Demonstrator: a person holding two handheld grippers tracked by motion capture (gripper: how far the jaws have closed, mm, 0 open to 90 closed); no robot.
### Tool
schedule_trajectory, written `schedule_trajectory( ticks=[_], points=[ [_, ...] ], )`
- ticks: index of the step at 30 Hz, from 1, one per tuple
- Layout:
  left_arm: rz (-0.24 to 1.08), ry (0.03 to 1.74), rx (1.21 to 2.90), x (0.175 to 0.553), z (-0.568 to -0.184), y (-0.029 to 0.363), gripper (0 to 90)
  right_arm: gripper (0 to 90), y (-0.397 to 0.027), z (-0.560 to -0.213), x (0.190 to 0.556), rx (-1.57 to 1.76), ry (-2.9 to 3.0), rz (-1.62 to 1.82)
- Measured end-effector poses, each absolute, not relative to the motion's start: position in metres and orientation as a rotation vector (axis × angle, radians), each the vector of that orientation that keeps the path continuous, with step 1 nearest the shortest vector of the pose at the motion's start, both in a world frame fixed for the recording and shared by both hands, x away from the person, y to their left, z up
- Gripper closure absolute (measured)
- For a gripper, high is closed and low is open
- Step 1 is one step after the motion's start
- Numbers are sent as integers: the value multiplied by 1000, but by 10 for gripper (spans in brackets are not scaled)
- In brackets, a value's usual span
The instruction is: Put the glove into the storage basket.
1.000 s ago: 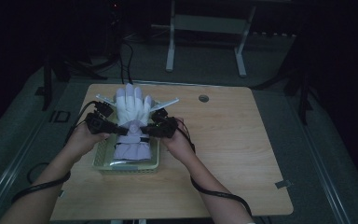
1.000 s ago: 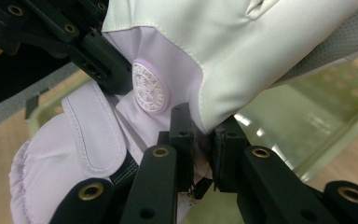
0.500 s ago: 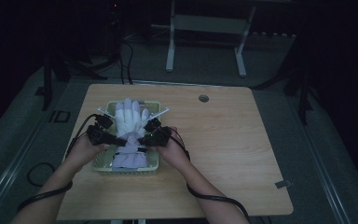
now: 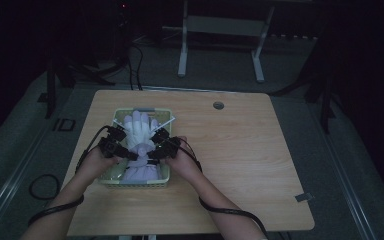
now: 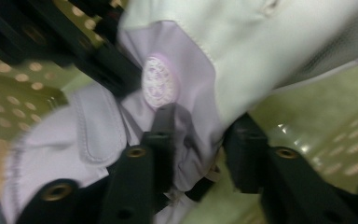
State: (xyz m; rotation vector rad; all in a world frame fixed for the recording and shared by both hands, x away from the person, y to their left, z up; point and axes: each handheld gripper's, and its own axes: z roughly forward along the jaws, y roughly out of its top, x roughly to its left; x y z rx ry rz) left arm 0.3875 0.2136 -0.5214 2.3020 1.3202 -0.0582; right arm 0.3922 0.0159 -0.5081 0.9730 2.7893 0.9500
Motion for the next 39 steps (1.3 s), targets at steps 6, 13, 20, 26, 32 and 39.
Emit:
schedule_trajectory(
  ticks=[6,13,20,26,32,39],
  points=[
    [49,1349,2368,388,-521,201,521,480,7,-504,395,1001,2756,1016],
    [143,1328,2285,383,-515,205,258,257,-3,-491,394,918,2764,1155],
    [216,1220,2134,367,-504,212,85,173,-20,-486,395,817,2760,1261],
    [273,1148,2040,350,-492,211,85,159,-33,-485,397,820,2755,1266],
    [235,1132,1999,342,-488,203,21,159,-44,-484,398,822,2744,1265],
    [228,1084,2000,336,-486,188,21,158,-57,-484,397,821,2748,1256]
  ],
)
